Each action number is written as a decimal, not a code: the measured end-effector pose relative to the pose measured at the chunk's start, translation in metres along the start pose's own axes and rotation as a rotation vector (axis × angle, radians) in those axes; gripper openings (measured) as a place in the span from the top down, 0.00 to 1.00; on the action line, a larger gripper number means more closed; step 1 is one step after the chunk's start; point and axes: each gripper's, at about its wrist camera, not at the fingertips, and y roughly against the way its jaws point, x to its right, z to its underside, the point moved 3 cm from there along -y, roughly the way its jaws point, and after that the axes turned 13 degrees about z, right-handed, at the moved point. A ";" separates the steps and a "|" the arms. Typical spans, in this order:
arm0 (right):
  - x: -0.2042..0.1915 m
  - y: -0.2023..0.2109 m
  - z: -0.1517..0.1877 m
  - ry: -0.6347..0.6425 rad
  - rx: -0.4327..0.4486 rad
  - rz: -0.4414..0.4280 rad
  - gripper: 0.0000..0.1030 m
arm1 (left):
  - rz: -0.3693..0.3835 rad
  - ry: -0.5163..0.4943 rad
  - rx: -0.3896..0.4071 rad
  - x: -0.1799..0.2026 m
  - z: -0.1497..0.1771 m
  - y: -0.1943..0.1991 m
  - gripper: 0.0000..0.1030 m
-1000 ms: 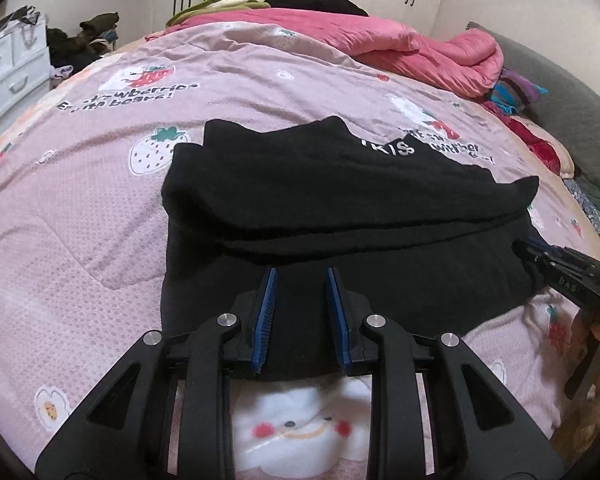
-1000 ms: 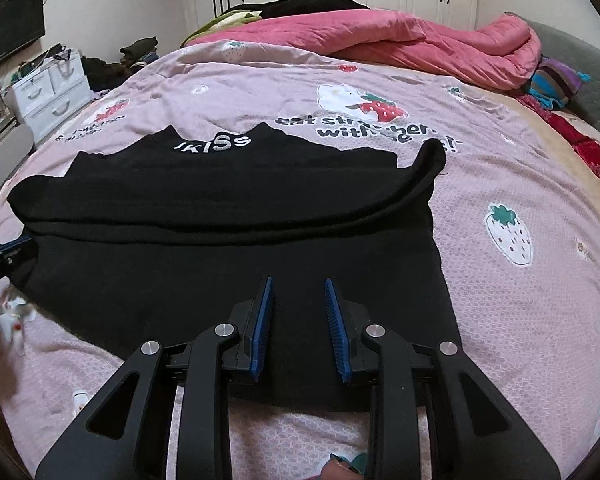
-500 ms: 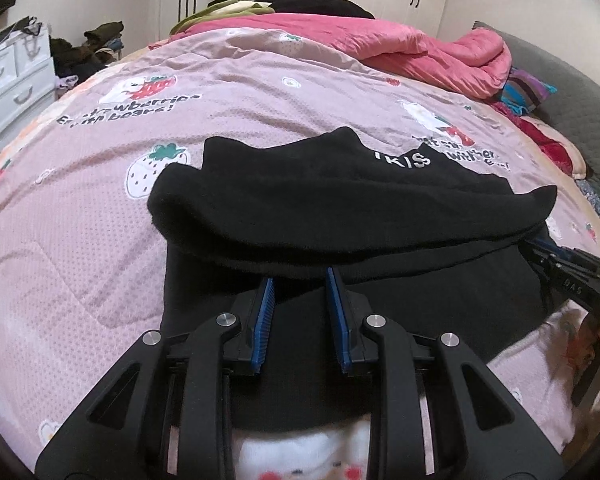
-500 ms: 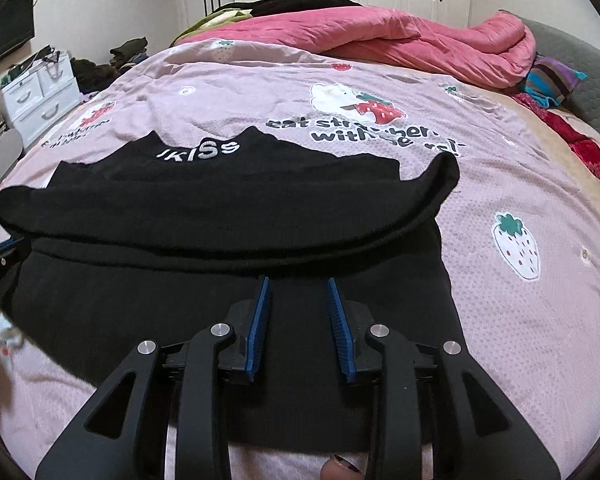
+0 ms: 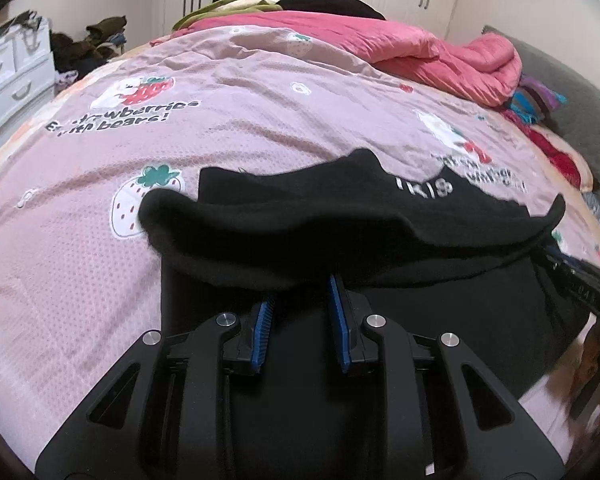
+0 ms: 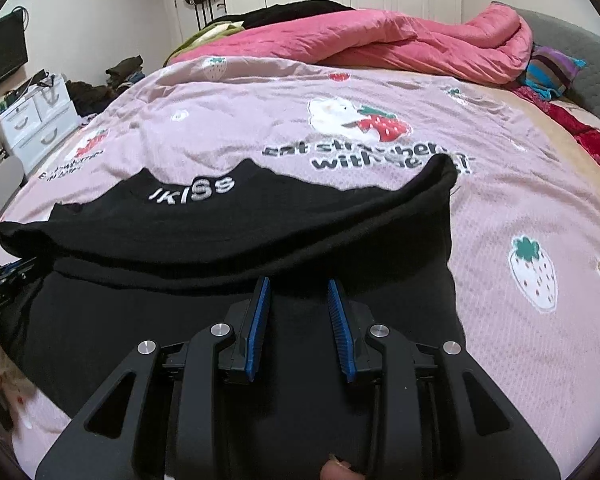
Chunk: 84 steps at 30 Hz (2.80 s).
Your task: Fold small clothes
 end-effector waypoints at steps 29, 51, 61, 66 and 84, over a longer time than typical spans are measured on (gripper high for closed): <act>0.068 -0.041 -0.028 -0.113 -0.048 0.065 0.93 | -0.073 0.075 0.051 -0.053 -0.031 -0.003 0.91; 0.077 -0.040 -0.029 -0.157 0.003 0.143 0.94 | -0.140 0.031 0.087 -0.051 -0.035 0.005 0.95; 0.076 -0.033 -0.021 -0.144 -0.017 0.171 0.69 | -0.157 0.023 0.065 -0.044 -0.029 0.009 0.83; 0.076 -0.016 -0.018 -0.163 0.010 0.148 0.57 | -0.157 0.027 0.070 -0.041 -0.025 0.015 0.68; 0.013 0.043 0.018 -0.008 0.031 0.007 0.41 | -0.143 -0.007 0.053 -0.001 0.018 0.041 0.29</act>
